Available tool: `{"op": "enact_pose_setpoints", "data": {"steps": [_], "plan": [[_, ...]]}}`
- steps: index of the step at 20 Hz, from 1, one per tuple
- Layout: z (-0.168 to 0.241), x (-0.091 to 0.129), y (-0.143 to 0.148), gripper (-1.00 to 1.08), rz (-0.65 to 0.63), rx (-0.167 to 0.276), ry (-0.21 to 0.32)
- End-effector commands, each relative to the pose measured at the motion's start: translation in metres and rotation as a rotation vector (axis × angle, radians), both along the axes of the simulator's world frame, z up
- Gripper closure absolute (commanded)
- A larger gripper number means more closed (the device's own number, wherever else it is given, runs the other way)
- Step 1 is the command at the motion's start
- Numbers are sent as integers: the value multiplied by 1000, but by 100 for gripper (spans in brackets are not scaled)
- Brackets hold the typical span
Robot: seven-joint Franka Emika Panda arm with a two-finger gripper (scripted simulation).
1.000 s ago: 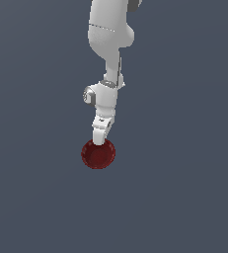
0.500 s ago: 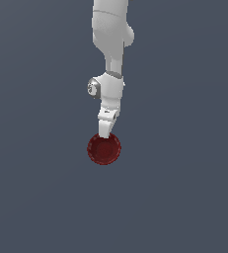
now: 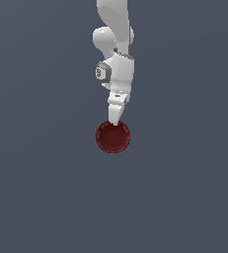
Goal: Pick up the object and move it to a goal position.
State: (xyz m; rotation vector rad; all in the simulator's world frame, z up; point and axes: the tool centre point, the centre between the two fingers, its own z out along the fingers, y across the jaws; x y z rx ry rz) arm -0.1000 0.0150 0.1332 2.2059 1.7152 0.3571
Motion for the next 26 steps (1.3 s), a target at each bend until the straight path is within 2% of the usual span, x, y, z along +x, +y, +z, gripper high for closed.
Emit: {"op": "enact_pose_setpoints", "data": {"steps": [1,16,26], "plan": [[16,-8,11,108,0,0,-3],[104,-54,74,108,1,-3,-2],[140,-70,100,108,1,-4,-2]]}}
